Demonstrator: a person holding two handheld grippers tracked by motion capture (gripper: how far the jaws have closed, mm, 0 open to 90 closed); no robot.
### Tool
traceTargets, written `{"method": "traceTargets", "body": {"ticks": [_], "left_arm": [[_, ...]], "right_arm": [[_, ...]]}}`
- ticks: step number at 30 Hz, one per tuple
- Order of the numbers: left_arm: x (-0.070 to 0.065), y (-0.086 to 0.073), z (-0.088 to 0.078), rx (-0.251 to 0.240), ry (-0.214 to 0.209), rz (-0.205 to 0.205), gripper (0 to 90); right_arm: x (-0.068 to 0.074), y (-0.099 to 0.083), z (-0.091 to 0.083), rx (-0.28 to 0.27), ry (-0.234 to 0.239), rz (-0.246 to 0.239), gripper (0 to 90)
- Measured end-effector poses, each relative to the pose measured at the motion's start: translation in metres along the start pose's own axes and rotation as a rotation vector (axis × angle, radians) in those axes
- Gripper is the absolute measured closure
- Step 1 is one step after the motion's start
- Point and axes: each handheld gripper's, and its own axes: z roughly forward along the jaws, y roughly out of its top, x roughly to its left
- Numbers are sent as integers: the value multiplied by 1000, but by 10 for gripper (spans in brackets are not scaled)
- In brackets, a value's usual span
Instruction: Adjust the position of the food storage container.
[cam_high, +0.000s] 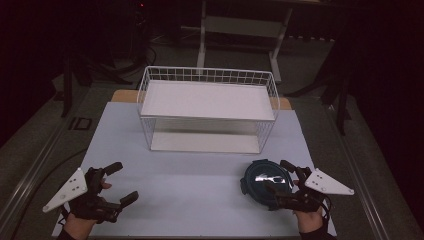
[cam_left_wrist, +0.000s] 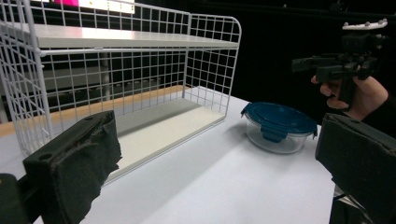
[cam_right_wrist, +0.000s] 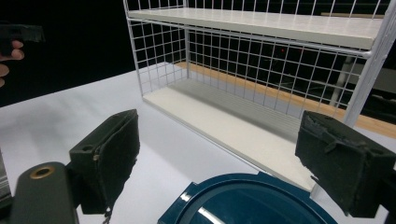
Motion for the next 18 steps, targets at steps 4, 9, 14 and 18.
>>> {"method": "traceTargets", "body": {"ticks": [4,9,14,18], "left_arm": [[-1,0,1,-2,-6,7,1],[-4,0,1,-14,-17,34,1],[-2,-2,1,-19,-18,23,2],[-3,-2,3,-25,-31,25,2]], "right_arm": [[0,1,0,0,-4,-2,132],[3,5,0,4,-11,-7,126],[-3,13,-2,1,-4,15,118],[-11,17,-4,8,-68,7,123]]}}
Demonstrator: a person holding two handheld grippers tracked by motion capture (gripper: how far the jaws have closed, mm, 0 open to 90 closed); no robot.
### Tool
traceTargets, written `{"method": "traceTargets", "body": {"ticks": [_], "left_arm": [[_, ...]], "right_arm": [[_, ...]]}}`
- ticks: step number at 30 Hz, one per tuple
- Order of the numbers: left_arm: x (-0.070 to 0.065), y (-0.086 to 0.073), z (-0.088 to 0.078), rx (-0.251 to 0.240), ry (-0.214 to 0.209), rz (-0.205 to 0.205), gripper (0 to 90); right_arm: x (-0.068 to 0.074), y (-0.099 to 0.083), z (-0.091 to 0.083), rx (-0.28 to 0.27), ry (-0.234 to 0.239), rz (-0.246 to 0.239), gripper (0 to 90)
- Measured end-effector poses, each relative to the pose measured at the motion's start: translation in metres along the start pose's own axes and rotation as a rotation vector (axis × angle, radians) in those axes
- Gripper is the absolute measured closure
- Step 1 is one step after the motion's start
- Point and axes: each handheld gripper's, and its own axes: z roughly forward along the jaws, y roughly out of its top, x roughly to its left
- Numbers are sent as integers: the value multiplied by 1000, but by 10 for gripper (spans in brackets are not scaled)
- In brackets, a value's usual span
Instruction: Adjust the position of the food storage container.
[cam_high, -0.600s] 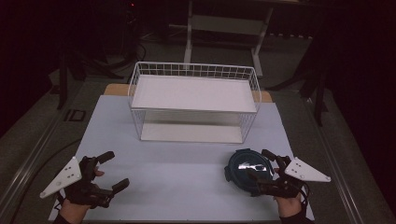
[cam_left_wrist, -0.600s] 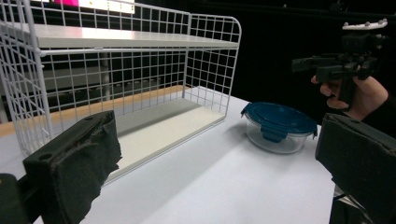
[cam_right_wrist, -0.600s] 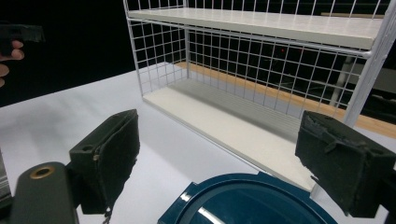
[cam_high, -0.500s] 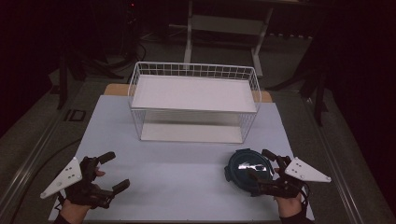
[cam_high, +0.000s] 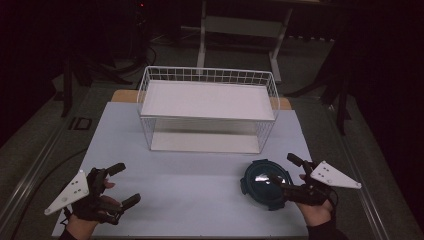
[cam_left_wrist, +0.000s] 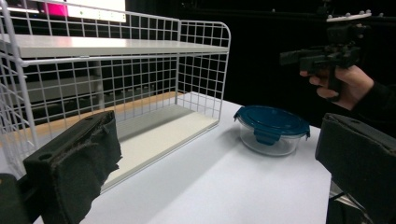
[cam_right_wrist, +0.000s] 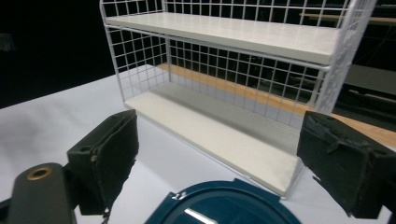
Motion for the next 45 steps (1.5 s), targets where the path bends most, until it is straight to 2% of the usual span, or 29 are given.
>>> {"method": "traceTargets", "body": {"ticks": [3,4,5,6,7,8,9,10,11,12,13,14,17,19,20,21,22,23,24,25,32,37,45], "left_arm": [[0,0,1,5,-3,-2,1],[0,-1,2,4,-9,-6,2],[0,-1,2,4,-9,-6,1],[1,-1,3,5,-8,-3,2],[1,-1,3,5,-8,-3,2],[1,-2,3,6,-11,-7,2],[1,-2,3,6,-11,-7,1],[1,-2,4,4,-11,-6,2],[1,-2,4,4,-11,-6,2],[1,-2,4,3,-12,-6,1],[1,-2,4,3,-12,-6,2],[1,-2,4,4,-15,-9,2],[0,-2,4,4,-17,-8,2],[0,-2,5,3,-19,-7,1],[0,-2,5,2,-21,-7,1],[0,-2,5,3,-23,-7,2],[0,-2,5,3,-23,-7,2],[0,-2,5,3,-25,-8,2],[0,-2,5,3,-25,-8,2],[0,-2,6,3,-26,-7,2],[-1,-2,6,9,-30,0,2],[-1,-3,6,10,-31,3,2],[-1,-3,8,16,-36,3,2]], "right_arm": [[-7,-1,-1,-1,-19,9,137],[-16,-3,0,21,-33,16,195],[-16,-3,0,21,-33,16,195],[-25,-8,0,64,-48,7,283],[-25,-8,0,64,-48,7,283],[-34,-13,0,92,-53,18,381],[-34,-13,0,92,-53,18,381],[-41,-19,0,114,-66,25,453],[-41,-19,0,114,-66,25,453],[-47,-25,0,134,-78,26,520],[-47,-25,0,134,-78,26,520],[-53,-30,0,156,-95,30,590],[-54,-33,0,159,-103,33,609],[-62,-45,0,203,-134,33,756],[-62,-45,0,203,-134,33,756],[-63,-50,0,226,-141,31,806],[-63,-50,0,226,-141,31,806],[-64,-54,-1,241,-151,33,858],[-64,-54,-1,241,-151,33,858],[-67,-58,-2,258,-161,41,897],[-72,-74,-3,311,-170,82,900],[-70,-82,-3,343,-159,70,900],[-67,-84,-3,338,-160,111,900]]}}
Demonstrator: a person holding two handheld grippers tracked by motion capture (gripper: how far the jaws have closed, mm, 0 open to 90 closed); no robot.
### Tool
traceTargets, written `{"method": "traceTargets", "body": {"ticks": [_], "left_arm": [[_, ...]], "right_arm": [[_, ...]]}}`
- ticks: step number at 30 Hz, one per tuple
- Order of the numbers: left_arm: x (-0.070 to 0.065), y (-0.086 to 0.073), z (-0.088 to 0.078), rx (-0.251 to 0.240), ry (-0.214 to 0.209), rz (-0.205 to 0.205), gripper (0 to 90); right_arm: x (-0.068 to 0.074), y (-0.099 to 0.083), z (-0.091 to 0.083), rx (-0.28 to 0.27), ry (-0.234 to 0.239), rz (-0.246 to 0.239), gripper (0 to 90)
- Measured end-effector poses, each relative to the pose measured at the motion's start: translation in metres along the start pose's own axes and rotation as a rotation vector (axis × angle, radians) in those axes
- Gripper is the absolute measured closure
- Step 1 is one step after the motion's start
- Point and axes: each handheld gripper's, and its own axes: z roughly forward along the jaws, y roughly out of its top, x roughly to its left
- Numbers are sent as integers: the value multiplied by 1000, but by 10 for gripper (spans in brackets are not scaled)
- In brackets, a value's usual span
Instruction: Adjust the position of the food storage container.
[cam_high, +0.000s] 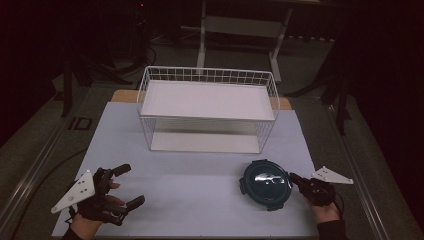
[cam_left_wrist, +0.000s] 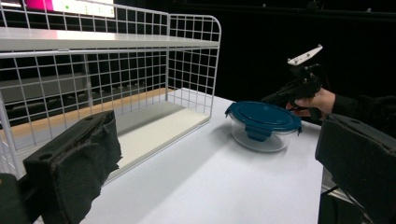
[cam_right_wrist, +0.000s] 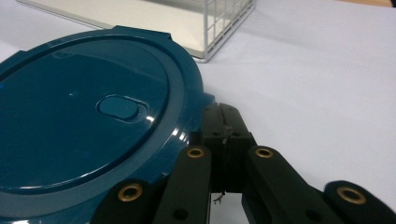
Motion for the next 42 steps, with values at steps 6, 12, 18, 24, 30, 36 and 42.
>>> {"method": "traceTargets", "body": {"ticks": [6,12,18,24,30,36,42], "left_arm": [[-1,0,1,2,-2,3,2],[-1,0,2,4,-2,4,2],[-1,-1,3,7,-7,2,2],[-1,-1,2,6,-4,5,2],[-1,-1,3,8,-6,6,2],[-2,-1,5,14,-9,10,2],[-2,-1,6,17,-10,10,2]], "right_arm": [[8,1,2,0,24,2,900],[18,2,7,5,66,5,900],[27,4,11,12,108,-11,900],[26,1,7,16,107,-19,900],[31,0,2,17,117,-19,900],[32,-1,4,10,120,5,900],[40,2,9,18,146,-4,900]]}}
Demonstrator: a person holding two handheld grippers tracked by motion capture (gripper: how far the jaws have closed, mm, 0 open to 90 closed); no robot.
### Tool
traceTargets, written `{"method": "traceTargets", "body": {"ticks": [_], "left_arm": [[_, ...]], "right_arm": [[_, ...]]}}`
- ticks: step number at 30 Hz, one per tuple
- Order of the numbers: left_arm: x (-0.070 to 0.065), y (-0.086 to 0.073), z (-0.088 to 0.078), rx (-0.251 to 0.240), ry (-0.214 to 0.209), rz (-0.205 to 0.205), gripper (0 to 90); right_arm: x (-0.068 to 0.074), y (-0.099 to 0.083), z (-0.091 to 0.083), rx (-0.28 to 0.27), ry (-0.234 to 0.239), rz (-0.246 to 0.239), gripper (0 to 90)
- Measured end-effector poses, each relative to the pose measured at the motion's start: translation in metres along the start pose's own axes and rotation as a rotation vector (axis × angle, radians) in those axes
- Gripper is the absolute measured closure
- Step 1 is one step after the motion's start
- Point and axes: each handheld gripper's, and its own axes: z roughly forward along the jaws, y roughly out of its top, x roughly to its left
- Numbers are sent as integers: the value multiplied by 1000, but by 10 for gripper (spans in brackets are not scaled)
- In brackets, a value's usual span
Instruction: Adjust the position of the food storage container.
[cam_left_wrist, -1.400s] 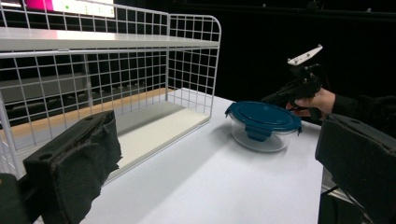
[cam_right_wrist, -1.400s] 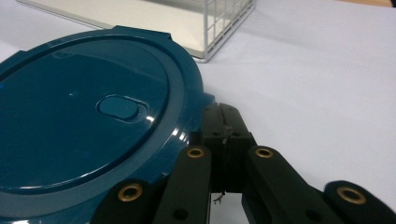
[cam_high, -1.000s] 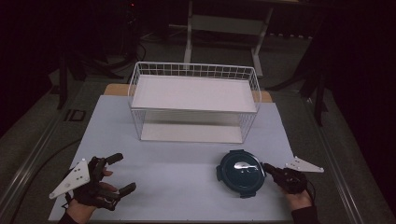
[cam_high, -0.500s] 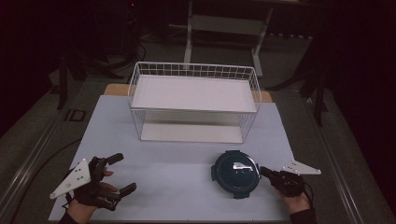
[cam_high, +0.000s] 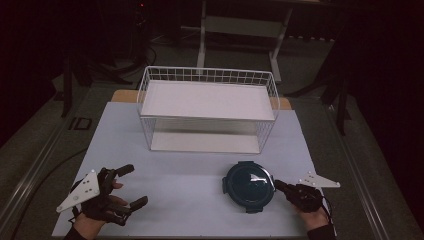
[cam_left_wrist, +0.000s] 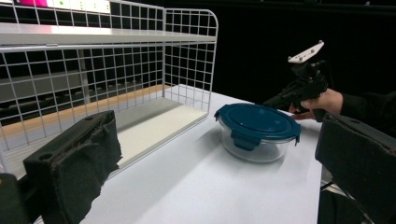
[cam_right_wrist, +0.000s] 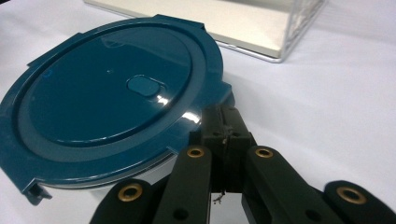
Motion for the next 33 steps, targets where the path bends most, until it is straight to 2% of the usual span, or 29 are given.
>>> {"method": "traceTargets", "body": {"ticks": [10,23,33], "left_arm": [[0,-1,1,8,-3,2,2],[-1,-1,2,14,-8,7,2],[-1,-1,2,18,-9,8,2]], "right_arm": [[11,7,13,11,54,3,900],[31,19,35,34,136,-20,900],[46,26,48,40,174,-47,900]]}}
